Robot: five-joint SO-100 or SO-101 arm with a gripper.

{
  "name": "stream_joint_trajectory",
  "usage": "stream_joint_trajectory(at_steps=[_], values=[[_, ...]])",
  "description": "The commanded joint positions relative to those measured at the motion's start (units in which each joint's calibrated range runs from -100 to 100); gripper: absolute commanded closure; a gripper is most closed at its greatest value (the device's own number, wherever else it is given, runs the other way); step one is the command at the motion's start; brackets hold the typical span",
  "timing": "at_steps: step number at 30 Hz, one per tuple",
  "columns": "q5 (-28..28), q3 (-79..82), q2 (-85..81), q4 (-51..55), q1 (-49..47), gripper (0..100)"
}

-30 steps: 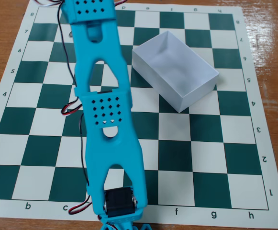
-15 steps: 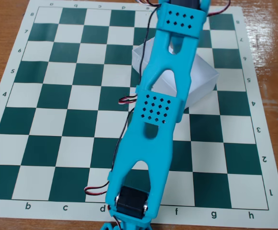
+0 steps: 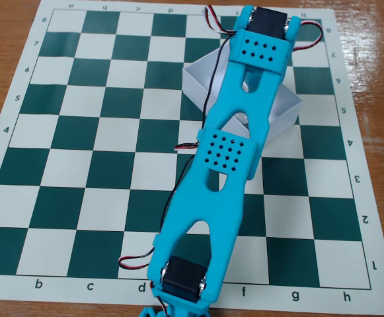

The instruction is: Grab the toy horse and put it in the box.

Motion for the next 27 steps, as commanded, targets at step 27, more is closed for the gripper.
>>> stream_joint_trajectory(at_steps=[27], values=[[-1.4,173.4,-149.9,-38.4,-19.2,73]])
